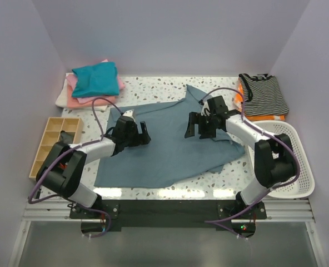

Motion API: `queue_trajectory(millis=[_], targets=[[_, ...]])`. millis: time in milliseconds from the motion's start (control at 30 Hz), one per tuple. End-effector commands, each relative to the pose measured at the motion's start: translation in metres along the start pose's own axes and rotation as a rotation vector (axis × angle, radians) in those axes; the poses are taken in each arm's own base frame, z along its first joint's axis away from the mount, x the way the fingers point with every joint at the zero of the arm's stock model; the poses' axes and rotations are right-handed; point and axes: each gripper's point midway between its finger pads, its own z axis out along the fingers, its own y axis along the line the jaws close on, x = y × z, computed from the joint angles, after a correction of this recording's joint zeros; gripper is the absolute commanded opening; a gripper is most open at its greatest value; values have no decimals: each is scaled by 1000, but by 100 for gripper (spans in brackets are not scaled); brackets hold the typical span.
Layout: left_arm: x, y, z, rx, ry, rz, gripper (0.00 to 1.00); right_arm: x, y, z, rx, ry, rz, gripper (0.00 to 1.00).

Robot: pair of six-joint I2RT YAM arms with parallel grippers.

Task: Fold and stack the t-shirts
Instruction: Flatten out the tshirt

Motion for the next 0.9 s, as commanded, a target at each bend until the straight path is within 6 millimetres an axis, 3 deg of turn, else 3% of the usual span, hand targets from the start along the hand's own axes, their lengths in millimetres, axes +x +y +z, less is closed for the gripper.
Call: queue_trajectory(millis=[0,133,167,233,367,467,700,867], targets=[[26,44,-9,-183,29,-52,93,23,-12,15,59,58,5,88],[51,73,-30,-298,60,-83,94,58,-20,28,97,149,-1,88],[48,73,-38,-300,39,-96,95,64,-18,30,98,165,-9,88],[62,84,-48,-336,55,-120,95,78,-17,32,97,203,-11,88],[55,82,-66,-321,0,-141,95,92,-7,31,99,227,-45,87],[39,76,-73,-304,-45,-121,95,68,-7,19,147,109,-77,88],[-5,53,-70,-252,-121,-59,95,-17,-22,-24,393,-183,-197,90],[-16,37,-61,-191,-136,-67,95,-34,-43,-4,516,-149,-246,86]])
